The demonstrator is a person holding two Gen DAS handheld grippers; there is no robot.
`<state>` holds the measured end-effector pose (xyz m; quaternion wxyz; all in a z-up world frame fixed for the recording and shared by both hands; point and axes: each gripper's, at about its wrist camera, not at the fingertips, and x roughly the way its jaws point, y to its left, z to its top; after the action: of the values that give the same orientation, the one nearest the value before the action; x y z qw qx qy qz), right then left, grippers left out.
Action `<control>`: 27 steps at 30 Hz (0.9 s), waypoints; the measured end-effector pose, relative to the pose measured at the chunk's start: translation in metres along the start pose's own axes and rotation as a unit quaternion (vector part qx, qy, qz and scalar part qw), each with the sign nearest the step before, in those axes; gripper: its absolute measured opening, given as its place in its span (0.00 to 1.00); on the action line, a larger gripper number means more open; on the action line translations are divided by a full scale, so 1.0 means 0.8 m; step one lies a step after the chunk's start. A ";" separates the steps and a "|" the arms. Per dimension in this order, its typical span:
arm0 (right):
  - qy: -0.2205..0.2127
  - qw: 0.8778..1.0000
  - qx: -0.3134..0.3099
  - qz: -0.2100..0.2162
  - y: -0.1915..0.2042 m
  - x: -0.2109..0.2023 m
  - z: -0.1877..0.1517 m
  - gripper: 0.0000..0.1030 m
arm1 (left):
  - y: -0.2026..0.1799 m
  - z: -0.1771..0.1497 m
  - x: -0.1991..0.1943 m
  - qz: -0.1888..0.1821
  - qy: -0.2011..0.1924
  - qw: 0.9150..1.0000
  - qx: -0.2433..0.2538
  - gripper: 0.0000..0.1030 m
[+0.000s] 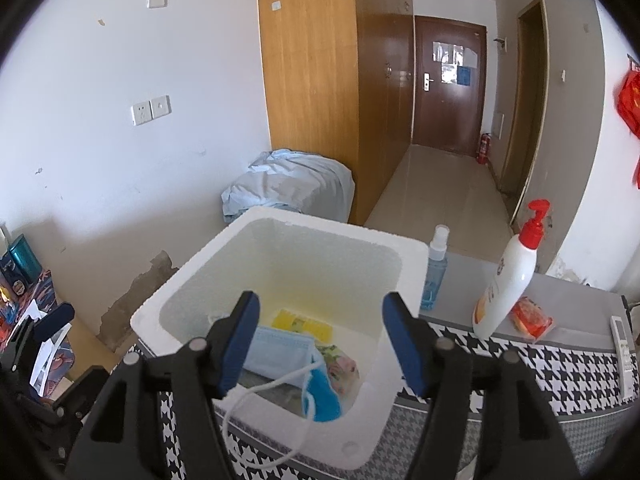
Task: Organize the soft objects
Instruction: 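Withdraw both grippers from the foam box toward the white tissue pack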
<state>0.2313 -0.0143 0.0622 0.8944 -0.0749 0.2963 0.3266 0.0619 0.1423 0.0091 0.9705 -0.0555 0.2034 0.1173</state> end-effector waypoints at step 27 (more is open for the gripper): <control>-0.055 0.998 0.004 0.013 -0.007 -0.061 -0.011 0.85 | -0.026 0.008 -0.007 -0.031 -0.011 0.999 0.016 0.99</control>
<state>0.2008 -0.0477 0.0831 0.9053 -0.0493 0.2487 0.3408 0.0644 0.1220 0.0183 0.9765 -0.0452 0.1929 0.0849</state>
